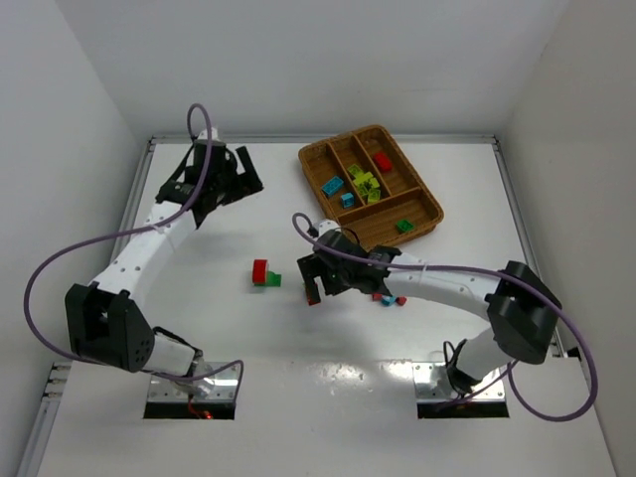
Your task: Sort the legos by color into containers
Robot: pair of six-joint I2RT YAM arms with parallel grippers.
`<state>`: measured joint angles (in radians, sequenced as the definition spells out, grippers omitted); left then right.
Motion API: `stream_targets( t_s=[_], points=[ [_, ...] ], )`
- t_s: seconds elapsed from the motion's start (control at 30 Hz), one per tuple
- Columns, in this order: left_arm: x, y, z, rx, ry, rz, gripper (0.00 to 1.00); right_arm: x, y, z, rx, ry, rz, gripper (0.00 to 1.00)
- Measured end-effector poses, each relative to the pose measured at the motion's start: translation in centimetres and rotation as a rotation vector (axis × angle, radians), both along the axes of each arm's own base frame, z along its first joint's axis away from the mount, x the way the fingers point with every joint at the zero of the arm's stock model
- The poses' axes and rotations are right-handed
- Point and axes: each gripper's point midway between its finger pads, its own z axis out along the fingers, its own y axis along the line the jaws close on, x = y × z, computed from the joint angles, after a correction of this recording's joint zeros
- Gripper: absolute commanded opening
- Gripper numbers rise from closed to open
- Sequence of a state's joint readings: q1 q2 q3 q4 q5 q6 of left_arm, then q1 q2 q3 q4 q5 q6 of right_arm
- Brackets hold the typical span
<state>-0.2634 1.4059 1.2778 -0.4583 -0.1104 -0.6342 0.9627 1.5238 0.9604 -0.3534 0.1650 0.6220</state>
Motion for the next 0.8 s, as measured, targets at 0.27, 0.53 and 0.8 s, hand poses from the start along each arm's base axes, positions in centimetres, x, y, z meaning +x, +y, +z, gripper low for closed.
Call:
stream_targets(
  t_s=[0.27, 0.53, 0.8],
  points=[
    [-2.1, 1.1, -3.5, 0.036, 0.109, -0.016, 0.99, -1.3, 2.3, -4.3, -0.06, 0.014, 0.08, 0.82],
    [-2.3, 0.8, -3.3, 0.035, 0.104, -0.047, 0.99, 0.2, 2.5, -5.5, -0.089, -0.04, 0.033, 0.69],
    [-2.4, 0.7, -3.3, 0.038, 0.105, -0.06, 0.99, 1.0, 2.6, -6.8, -0.118, -0.048, 0.01, 0.42]
  ],
)
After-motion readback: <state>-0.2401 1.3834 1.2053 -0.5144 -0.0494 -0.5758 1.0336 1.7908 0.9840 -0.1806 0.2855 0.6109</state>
